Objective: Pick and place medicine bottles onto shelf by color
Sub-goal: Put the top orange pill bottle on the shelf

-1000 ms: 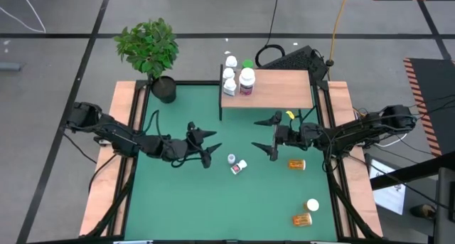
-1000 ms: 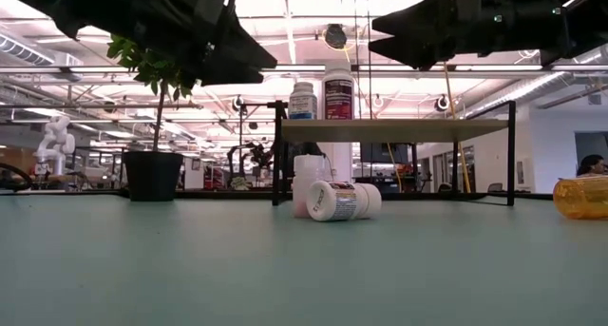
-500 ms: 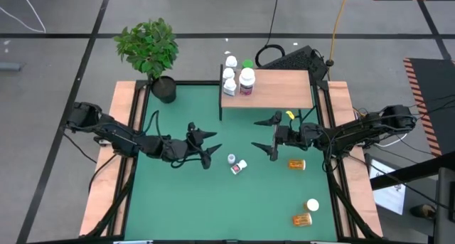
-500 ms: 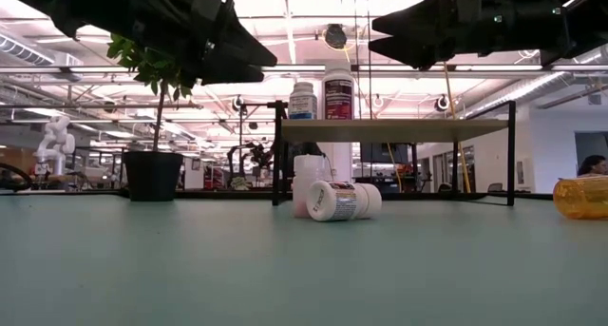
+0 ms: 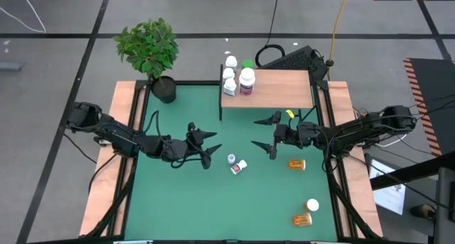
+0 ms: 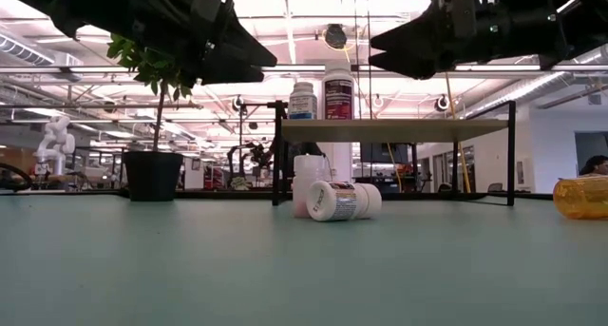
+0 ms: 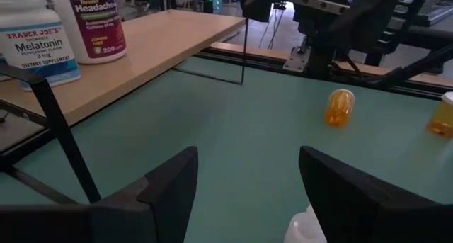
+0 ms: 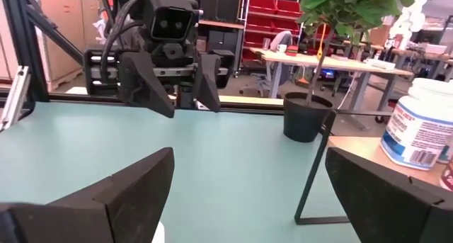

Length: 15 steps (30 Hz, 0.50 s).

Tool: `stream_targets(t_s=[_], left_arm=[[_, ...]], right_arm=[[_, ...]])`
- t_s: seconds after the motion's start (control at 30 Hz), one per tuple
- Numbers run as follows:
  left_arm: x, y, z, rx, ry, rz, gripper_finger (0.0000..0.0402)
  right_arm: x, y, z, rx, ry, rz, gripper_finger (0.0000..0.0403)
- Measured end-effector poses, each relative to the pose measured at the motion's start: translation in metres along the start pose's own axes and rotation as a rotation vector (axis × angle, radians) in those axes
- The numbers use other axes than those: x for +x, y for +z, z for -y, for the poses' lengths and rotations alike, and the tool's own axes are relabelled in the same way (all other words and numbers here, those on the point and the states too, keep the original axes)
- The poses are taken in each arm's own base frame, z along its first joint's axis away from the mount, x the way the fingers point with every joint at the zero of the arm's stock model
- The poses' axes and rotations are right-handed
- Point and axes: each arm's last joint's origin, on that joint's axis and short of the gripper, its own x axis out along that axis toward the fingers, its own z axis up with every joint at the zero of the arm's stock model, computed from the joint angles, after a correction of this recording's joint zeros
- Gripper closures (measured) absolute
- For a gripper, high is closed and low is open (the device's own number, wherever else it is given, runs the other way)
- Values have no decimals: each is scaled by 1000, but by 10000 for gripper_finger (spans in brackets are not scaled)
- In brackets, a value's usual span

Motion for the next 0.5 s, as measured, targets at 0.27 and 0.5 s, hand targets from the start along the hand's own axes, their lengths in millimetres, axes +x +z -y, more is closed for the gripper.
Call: stream_targets(t_s=[0.27, 0.5], left_arm=[[0, 0, 0, 28, 1, 0, 156], [10, 5, -10, 19, -65, 20, 156]], right_arm=[[0, -4, 0, 43, 4, -40, 39], [-3, -19, -7, 106, 28, -198, 39]])
